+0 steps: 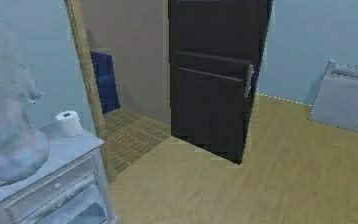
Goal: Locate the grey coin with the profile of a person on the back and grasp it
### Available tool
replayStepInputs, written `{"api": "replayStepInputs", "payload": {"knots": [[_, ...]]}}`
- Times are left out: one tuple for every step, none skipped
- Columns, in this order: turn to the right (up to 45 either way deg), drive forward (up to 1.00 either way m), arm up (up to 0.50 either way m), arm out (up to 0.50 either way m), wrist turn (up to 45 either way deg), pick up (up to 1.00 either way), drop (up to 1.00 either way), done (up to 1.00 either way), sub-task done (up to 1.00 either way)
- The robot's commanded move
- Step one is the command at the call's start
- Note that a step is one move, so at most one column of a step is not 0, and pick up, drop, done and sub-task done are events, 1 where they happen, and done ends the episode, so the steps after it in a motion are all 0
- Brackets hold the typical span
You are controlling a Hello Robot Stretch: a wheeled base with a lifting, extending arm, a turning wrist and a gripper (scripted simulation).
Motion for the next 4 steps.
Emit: {"api": "replayStepInputs", "payload": {"knots": [[9.0, 0.00, 0.00, 0.00, 0.0, 0.00, 0.00, 0.00, 0.00], [0.0, 0.80, 0.00, 0.00, 0.0, 0.00, 0.00, 0.00, 0.00], [12.0, 0.00, 0.00, 0.00, 0.0, 0.00, 0.00, 0.00, 0.00], [0.0, 0.05, 0.00, 0.00, 0.0, 0.00, 0.00, 0.00, 0.00]]}}
